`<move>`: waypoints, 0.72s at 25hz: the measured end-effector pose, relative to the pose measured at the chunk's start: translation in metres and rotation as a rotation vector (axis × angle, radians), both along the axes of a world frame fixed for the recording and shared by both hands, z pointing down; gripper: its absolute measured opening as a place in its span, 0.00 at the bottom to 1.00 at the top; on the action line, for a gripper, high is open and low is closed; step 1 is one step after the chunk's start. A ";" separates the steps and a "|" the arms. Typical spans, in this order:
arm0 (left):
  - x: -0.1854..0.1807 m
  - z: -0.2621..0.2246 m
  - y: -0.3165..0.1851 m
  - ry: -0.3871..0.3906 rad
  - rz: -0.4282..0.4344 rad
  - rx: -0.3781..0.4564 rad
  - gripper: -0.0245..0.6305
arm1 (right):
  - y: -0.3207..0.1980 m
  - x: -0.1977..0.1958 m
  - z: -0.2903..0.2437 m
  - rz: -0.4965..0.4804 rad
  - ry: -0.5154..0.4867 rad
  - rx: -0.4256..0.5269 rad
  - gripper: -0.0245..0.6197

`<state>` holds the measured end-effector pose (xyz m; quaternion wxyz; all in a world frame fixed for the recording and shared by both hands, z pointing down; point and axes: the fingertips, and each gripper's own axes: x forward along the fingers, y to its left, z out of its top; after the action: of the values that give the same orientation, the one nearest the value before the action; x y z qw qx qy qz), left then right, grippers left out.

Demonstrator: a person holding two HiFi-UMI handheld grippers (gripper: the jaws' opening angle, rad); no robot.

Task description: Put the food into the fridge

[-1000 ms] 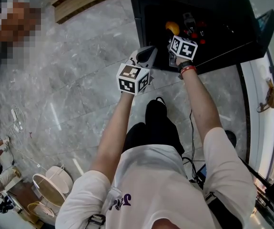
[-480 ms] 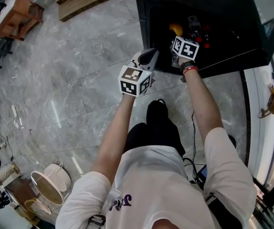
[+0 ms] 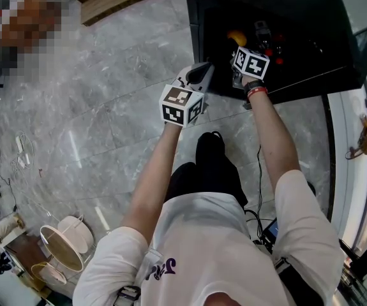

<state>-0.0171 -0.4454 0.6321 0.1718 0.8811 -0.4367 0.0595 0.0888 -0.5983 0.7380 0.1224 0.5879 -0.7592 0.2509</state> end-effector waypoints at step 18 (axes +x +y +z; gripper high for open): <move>0.012 -0.034 0.033 0.010 0.009 -0.030 0.06 | 0.048 0.013 -0.036 -0.035 0.023 -0.032 0.57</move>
<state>-0.0049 -0.4125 0.5983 0.1868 0.8806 -0.4309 0.0625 0.1022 -0.5506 0.7024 0.1448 0.5752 -0.7640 0.2540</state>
